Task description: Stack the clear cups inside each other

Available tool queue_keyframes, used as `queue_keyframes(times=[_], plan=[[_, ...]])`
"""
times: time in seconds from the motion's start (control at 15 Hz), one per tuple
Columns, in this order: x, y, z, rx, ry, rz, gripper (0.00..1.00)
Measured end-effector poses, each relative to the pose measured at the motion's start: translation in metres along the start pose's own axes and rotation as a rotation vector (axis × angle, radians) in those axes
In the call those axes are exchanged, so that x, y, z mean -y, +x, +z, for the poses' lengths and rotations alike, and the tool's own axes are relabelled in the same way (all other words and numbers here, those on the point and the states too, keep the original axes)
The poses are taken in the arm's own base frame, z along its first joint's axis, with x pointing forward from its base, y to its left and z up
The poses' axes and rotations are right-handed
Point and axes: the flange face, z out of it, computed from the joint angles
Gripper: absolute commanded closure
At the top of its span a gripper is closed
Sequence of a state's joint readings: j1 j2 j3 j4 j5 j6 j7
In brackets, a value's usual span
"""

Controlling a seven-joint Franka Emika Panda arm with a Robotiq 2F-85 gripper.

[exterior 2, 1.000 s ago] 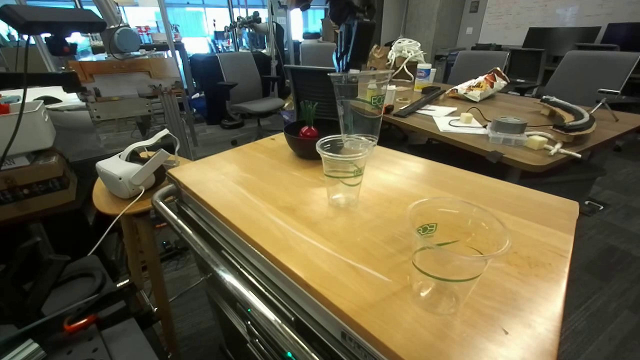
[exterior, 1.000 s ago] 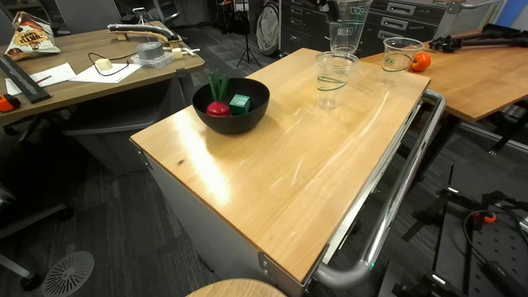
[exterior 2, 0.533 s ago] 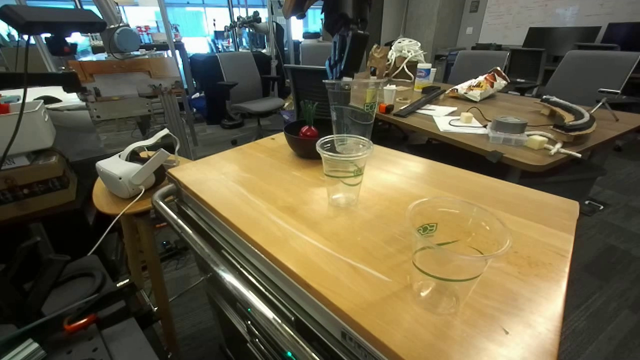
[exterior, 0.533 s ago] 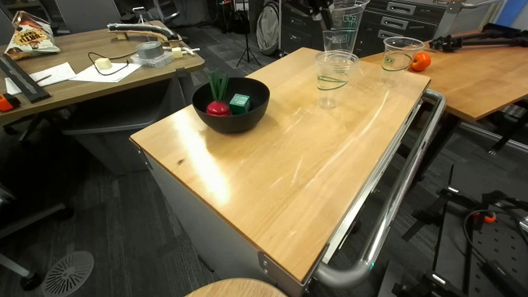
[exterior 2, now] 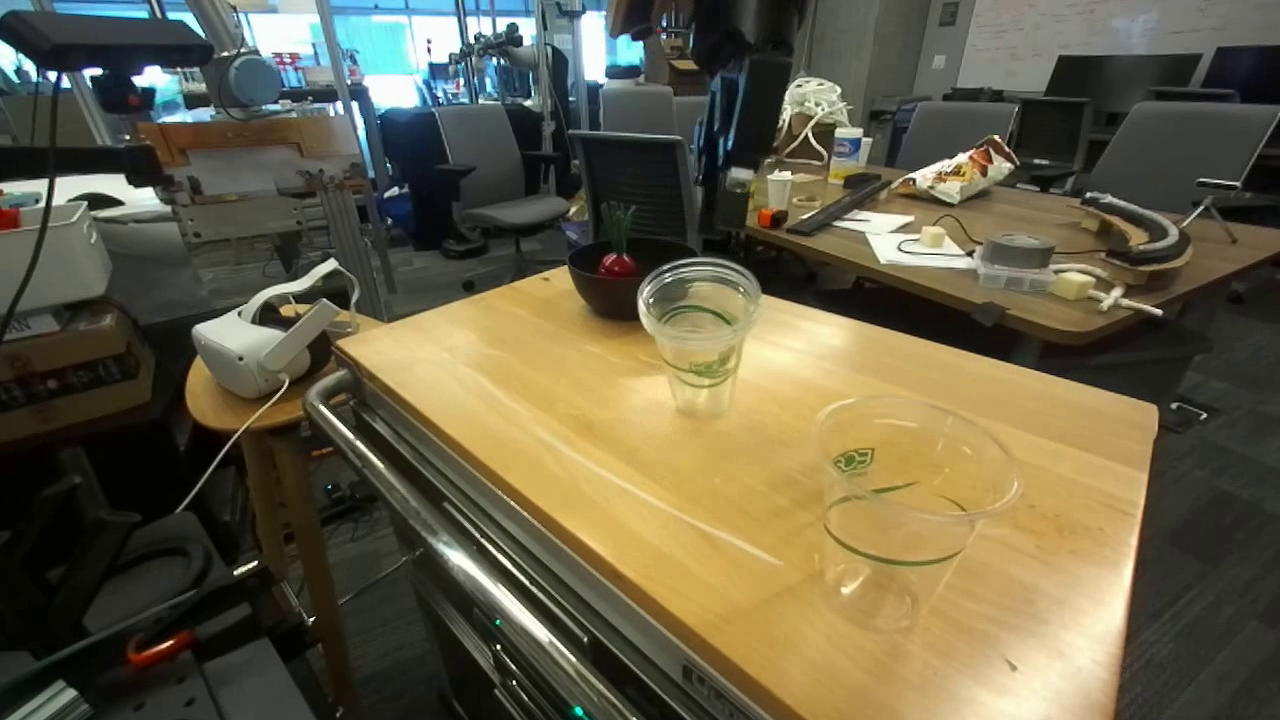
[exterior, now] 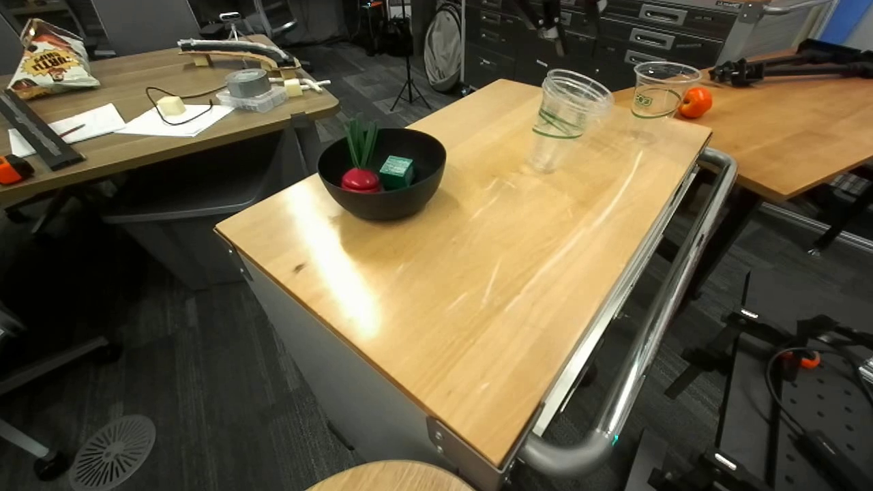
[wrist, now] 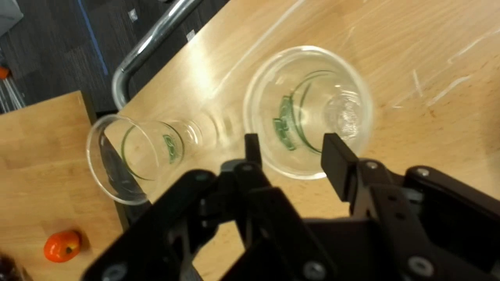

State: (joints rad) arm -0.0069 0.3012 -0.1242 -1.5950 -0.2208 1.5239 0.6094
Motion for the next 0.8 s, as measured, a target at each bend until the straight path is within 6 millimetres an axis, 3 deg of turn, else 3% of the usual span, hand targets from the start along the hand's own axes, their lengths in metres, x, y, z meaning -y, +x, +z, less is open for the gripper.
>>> queue_keyframes(times=[0.2, 0.27, 0.33, 0.4, 0.47, 0.6, 0.8], plan=[[-0.07, 0.017, 0.043, 0.081, 0.067, 0.131, 0.0], [-0.094, 0.022, 0.063, 0.113, 0.085, 0.176, 0.0], [-0.116, 0.026, 0.083, 0.143, 0.103, 0.221, 0.11], [-0.139, 0.031, 0.105, 0.175, 0.115, 0.266, 0.02], [-0.157, 0.034, 0.124, 0.201, 0.122, 0.304, 0.0], [-0.173, 0.036, 0.142, 0.225, 0.13, 0.337, 0.0], [-0.165, 0.033, 0.138, 0.221, 0.134, 0.329, 0.0]])
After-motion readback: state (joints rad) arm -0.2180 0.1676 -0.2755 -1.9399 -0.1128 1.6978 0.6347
